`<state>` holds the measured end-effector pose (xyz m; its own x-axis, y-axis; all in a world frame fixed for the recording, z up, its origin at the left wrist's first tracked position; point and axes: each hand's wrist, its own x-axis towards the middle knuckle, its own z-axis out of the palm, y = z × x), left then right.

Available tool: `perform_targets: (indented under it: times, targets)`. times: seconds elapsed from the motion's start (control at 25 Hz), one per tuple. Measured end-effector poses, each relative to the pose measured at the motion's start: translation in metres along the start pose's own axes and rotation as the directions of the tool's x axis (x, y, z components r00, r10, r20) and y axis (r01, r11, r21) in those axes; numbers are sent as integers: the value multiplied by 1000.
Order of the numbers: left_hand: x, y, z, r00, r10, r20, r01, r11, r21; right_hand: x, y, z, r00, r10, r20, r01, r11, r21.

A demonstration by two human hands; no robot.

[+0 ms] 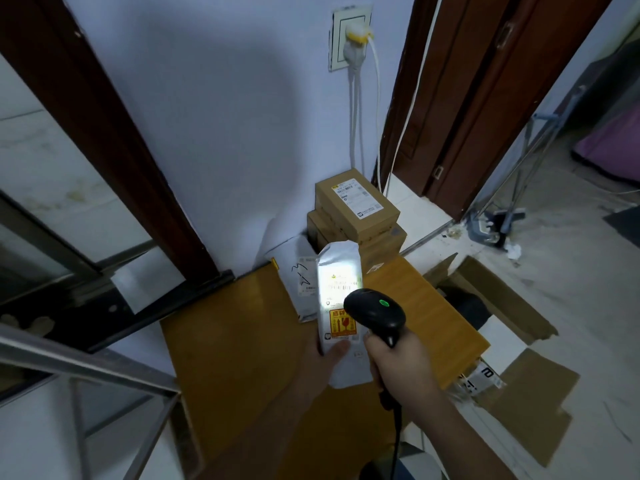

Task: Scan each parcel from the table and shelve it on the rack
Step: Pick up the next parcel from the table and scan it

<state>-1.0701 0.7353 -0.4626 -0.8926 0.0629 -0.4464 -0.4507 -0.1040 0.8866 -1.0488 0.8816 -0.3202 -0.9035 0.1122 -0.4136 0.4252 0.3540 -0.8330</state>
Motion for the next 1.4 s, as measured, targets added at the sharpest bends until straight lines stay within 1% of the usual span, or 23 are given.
perform_targets:
  times: [0.28, 0.48, 0.64, 0.76, 0.88, 1.0, 1.08, 1.2, 1.32, 1.4]
  targets:
    - [-33, -10, 2, 999, 33, -21, -34, 999, -34, -30, 3, -1, 1000, -19, 0, 19, 1000, 14]
    - [-56, -11, 7, 998, 34, -58, -33, 999, 25, -52, 6, -2, 998, -25, 59, 26, 1000, -18]
    - [-71, -11, 2, 991, 79, -109, -69, 993, 91, -73, 7, -3, 992, -81, 101, 87, 995, -56]
    - [-96, -8, -9, 977, 115, -177, -108, 993, 49, -99, 5, -9, 978, -116, 176, 124, 992, -34]
    - [-138, -1, -16, 961, 170, -217, -174, 985, 3, -125, 8, -18, 958, -181, 224, 198, 979, -53]
    - [-198, -2, -16, 947, 158, -281, -185, 980, -72, -164, 16, -35, 918, -288, 273, 315, 947, -61]
    - [-245, -9, -10, 922, 161, -352, -207, 974, -96, -199, 25, -47, 882, -342, 323, 372, 928, -33]
    - [-314, -18, 4, 867, 185, -463, -251, 964, -84, -249, 34, -57, 828, -392, 400, 436, 900, -19]
    - [-393, -24, 10, 845, 252, -471, -329, 941, -86, -301, 34, -51, 759, -453, 467, 511, 860, 3]
    - [-441, -27, 7, 804, 302, -512, -367, 930, -27, -336, 34, -40, 706, -488, 512, 548, 835, 41]
